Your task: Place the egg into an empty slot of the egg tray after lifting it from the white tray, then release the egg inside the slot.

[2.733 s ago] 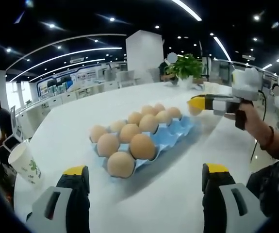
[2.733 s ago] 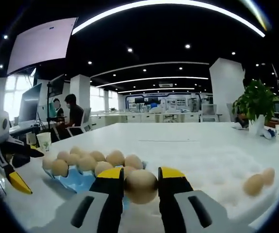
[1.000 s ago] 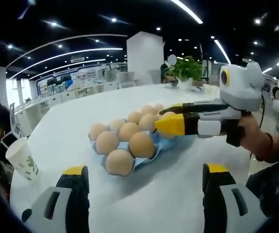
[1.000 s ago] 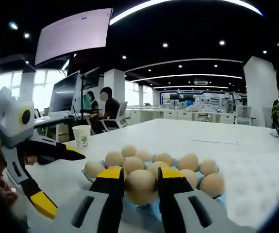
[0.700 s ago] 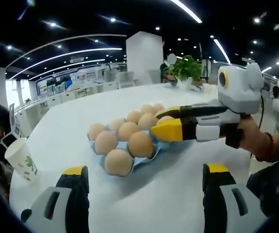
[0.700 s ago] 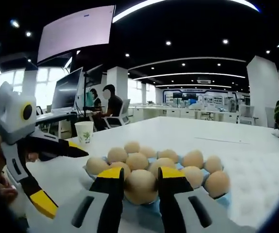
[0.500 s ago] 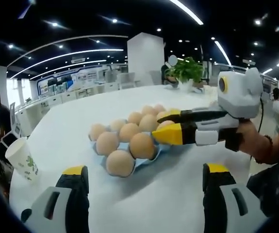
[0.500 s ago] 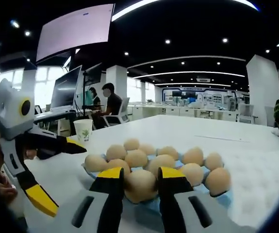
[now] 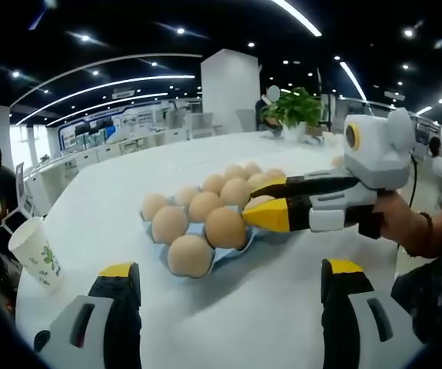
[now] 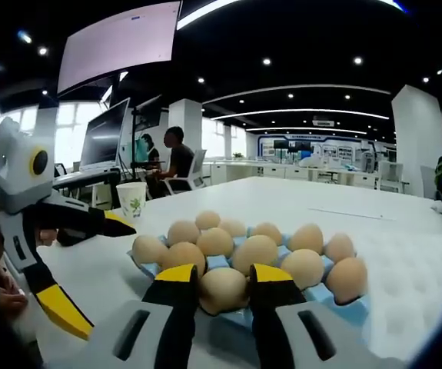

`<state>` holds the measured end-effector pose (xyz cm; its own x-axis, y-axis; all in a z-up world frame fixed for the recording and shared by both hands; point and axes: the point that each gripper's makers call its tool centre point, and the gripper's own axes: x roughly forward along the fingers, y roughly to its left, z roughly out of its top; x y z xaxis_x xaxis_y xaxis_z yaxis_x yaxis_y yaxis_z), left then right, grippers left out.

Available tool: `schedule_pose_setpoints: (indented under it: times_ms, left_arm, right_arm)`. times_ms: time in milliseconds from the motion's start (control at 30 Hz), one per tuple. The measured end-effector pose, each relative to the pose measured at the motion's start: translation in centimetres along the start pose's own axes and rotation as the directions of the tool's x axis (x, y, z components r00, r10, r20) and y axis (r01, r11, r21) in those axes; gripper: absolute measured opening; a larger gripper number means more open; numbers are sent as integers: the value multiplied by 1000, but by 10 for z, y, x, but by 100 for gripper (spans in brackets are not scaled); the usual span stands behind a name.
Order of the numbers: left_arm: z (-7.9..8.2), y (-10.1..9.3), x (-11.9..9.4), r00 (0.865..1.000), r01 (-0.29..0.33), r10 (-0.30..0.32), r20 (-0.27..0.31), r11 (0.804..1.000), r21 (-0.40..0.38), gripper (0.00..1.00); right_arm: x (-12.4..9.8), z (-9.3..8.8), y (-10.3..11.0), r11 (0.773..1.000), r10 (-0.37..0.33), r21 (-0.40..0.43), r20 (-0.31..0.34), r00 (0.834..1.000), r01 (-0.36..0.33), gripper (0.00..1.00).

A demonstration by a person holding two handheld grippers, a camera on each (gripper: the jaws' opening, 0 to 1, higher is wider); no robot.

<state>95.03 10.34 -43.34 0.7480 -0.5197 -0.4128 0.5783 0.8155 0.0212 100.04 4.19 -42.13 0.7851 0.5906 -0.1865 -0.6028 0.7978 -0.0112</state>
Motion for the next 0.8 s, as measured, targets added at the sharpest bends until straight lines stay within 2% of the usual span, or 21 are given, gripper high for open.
schedule_pose_setpoints:
  times_ms: [133, 200, 267, 333, 533, 667, 800]
  left_arm:
    - [1, 0, -1, 1000, -2, 2, 3, 1000, -3, 100]
    - [1, 0, -2, 1000, -3, 3, 6, 1000, -4, 100]
    - [1, 0, -2, 1000, -4, 4, 6, 1000, -4, 100]
    - [1, 0, -3, 1000, -6, 6, 5, 1000, -2, 100]
    - [2, 0, -4, 1000, -6, 6, 11, 1000, -10, 100]
    - [2, 1, -5, 1000, -11, 11, 9, 1000, -10, 100]
    - [2, 0, -6, 1000, -10, 10, 8, 1000, -11, 100]
  right_arm:
    - [0, 0, 2, 1000, 7, -11, 0, 1000, -7, 32]
    - [-2, 0, 0, 1000, 7, -7, -1, 1000, -7, 37]
    - [-4, 4, -1, 1000, 7, 21, 17, 1000, -7, 49]
    - [-6, 8, -2, 1000, 7, 26, 22, 1000, -8, 56]
    - [-11, 16, -4, 1000, 6, 25, 42, 999, -7, 66]
    - [-13, 17, -4, 1000, 11, 22, 45, 999, -12, 78]
    - [-15, 15, -6, 1000, 10, 22, 30, 1000, -11, 82]
